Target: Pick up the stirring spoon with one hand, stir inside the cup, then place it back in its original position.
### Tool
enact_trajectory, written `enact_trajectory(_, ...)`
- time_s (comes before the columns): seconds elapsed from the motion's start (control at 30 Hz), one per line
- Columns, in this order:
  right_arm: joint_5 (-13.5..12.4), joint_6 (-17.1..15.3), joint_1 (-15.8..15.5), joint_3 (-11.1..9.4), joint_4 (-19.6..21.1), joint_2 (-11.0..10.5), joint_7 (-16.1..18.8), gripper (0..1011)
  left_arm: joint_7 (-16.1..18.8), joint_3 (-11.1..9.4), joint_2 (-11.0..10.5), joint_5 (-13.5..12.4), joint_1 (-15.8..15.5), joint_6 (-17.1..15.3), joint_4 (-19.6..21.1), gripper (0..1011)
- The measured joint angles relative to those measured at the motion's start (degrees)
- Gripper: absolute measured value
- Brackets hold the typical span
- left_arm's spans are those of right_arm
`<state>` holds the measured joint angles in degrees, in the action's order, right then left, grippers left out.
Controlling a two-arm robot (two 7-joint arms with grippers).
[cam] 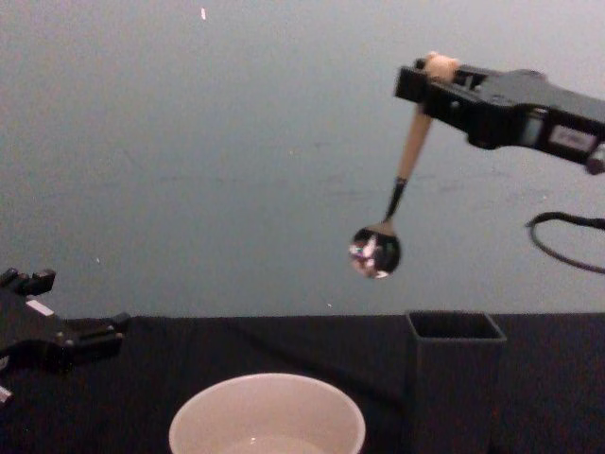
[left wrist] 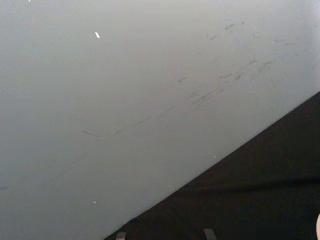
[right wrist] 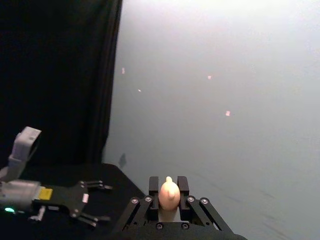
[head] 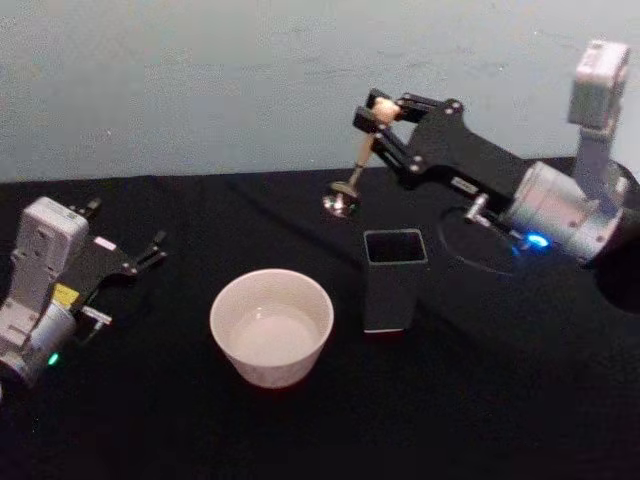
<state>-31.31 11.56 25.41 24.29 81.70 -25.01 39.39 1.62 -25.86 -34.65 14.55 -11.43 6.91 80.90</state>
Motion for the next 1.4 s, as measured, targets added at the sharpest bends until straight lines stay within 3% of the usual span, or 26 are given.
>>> enact_trajectory(0.3, 0.99, 0.82, 2.25, 4.28, -3.46, 3.35, 2.2, 214, 0.0, 0.0, 0.0, 0.0, 0.0, 0.0, 0.0, 1001)
enact_trajectory(0.6, 2.36, 0.6, 2.81, 8.02, -7.2, 4.73, 3.88, 214, 0.0, 0.0, 0.0, 0.0, 0.0, 0.0, 0.0, 1001)
enact_trajectory(0.9, 4.12, 0.73, 2.9, 9.89, -10.46, 5.64, 3.88, 214, 0.0, 0.0, 0.0, 0.0, 0.0, 0.0, 0.0, 1001)
enact_trajectory(1.4, 7.4, 4.96, 3.64, 11.25, -16.43, 8.49, 4.23, 214, 0.0, 0.0, 0.0, 0.0, 0.0, 0.0, 0.0, 1001)
